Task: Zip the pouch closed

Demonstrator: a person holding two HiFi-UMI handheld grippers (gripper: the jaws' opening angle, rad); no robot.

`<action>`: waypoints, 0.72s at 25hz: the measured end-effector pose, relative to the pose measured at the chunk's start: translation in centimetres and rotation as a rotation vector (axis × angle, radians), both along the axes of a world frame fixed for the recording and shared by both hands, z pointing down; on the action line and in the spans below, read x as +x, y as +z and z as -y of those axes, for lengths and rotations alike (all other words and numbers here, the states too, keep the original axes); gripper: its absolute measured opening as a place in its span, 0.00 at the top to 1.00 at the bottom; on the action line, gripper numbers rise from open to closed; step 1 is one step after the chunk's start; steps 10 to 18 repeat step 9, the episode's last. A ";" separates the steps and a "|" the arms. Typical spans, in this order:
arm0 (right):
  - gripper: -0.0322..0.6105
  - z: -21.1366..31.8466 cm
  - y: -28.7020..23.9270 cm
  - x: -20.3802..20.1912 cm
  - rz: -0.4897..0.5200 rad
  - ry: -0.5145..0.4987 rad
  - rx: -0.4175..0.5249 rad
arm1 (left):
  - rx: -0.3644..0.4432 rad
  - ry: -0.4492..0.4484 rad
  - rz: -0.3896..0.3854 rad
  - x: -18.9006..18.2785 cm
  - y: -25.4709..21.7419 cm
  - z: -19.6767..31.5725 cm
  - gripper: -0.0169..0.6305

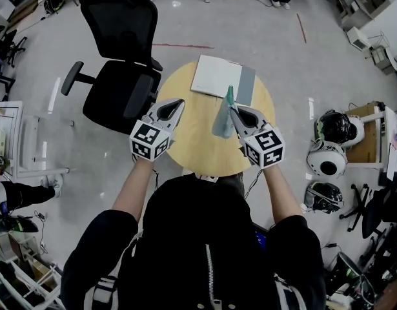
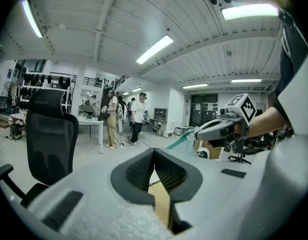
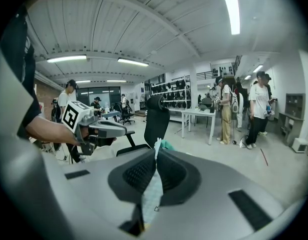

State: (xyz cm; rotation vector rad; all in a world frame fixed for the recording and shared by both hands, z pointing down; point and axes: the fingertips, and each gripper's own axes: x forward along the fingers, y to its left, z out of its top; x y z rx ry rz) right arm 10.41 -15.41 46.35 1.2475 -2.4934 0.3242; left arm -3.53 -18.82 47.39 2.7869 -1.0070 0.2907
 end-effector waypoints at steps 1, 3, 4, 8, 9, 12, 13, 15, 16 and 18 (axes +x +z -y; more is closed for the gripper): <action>0.93 0.0 0.0 -0.1 0.000 -0.001 0.002 | -0.001 0.000 -0.001 0.0 0.0 0.0 0.97; 0.93 0.2 -0.1 -0.2 0.002 -0.004 0.004 | -0.003 0.000 -0.003 -0.1 0.1 0.2 0.97; 0.93 0.2 -0.1 -0.3 0.002 -0.005 0.004 | -0.003 0.000 -0.003 -0.1 0.1 0.2 0.97; 0.93 0.2 -0.3 -0.3 0.001 -0.011 0.005 | -0.007 0.000 -0.002 0.0 0.1 0.2 0.97; 0.93 0.1 -0.4 -0.2 0.000 -0.013 0.005 | -0.008 0.000 -0.002 0.1 0.1 0.2 0.97; 0.93 0.1 -0.4 -0.2 0.000 -0.013 0.005 | -0.008 0.000 -0.002 0.1 0.1 0.2 0.97; 0.93 0.1 -0.4 -0.2 0.000 -0.013 0.005 | -0.008 0.000 -0.002 0.1 0.1 0.2 0.97; 0.93 0.1 -0.4 -0.2 0.000 -0.013 0.005 | -0.008 0.000 -0.002 0.1 0.1 0.2 0.97; 0.93 0.1 -0.4 -0.2 0.000 -0.013 0.005 | -0.008 0.000 -0.002 0.1 0.1 0.2 0.97; 0.93 0.1 -0.4 -0.2 0.000 -0.013 0.005 | -0.008 0.000 -0.002 0.1 0.1 0.2 0.97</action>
